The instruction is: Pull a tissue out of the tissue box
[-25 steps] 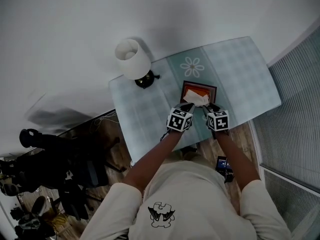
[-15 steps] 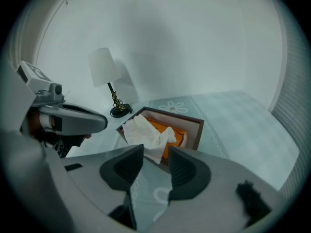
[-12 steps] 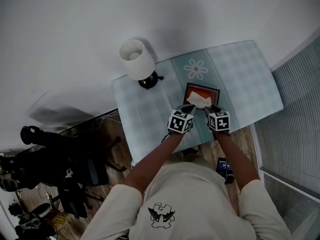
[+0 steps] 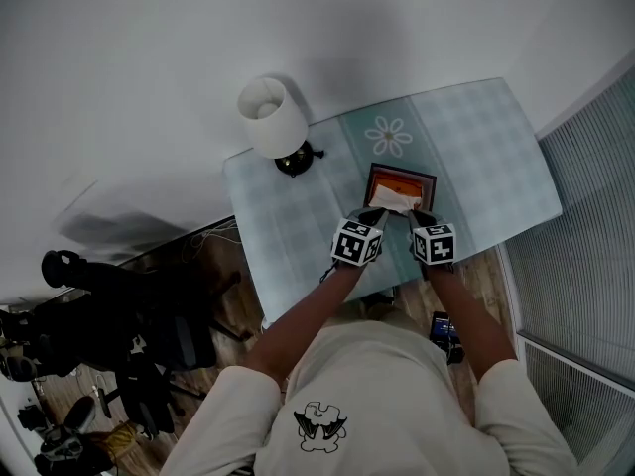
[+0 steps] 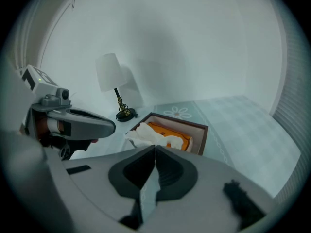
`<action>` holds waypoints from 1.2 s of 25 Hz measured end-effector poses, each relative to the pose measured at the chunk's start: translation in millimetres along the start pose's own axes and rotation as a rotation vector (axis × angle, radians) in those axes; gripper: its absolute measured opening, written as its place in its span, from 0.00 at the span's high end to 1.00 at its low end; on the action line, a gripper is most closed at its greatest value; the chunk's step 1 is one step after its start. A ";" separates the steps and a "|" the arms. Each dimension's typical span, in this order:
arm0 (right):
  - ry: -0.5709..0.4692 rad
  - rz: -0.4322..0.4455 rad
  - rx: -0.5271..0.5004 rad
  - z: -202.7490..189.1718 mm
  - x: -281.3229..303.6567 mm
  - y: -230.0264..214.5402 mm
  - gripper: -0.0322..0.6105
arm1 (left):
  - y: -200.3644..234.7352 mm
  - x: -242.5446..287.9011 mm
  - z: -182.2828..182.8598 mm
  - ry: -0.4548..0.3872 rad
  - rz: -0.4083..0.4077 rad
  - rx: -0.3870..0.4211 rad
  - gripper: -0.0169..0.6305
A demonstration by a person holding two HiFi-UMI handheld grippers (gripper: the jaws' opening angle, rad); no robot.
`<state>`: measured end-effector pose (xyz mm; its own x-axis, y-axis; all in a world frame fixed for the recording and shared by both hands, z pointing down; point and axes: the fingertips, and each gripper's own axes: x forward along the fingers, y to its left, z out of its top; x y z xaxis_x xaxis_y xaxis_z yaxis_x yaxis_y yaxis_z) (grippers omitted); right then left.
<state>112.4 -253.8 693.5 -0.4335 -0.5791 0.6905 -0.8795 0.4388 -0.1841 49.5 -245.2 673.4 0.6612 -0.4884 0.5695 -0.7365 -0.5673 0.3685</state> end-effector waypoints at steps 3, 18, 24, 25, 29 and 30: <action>-0.034 0.006 0.003 6.1 -12.2 8.0 0.93 | -1.5 -8.4 4.0 -0.020 0.005 0.021 0.96; -0.178 0.012 -0.022 29.5 -81.7 35.2 0.93 | -22.1 -62.1 32.6 -0.130 0.017 0.112 0.96; -0.265 0.039 -0.012 49.7 -122.3 53.6 0.92 | -42.7 -91.1 48.1 -0.198 0.003 0.145 0.96; -0.279 0.036 -0.029 52.9 -129.0 56.7 0.92 | -46.4 -96.6 50.6 -0.212 -0.001 0.146 0.96; -0.329 0.018 -0.088 62.4 -154.8 67.8 0.92 | -61.0 -119.3 58.8 -0.257 -0.021 0.150 0.96; -0.341 0.019 -0.081 64.1 -160.5 69.7 0.92 | -64.1 -124.5 60.3 -0.265 -0.023 0.155 0.96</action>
<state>108.1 -174.3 524.9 -0.5022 -0.7607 0.4112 -0.8582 0.4966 -0.1294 23.1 -188.0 534.5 0.7070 -0.6182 0.3435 -0.7034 -0.6650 0.2510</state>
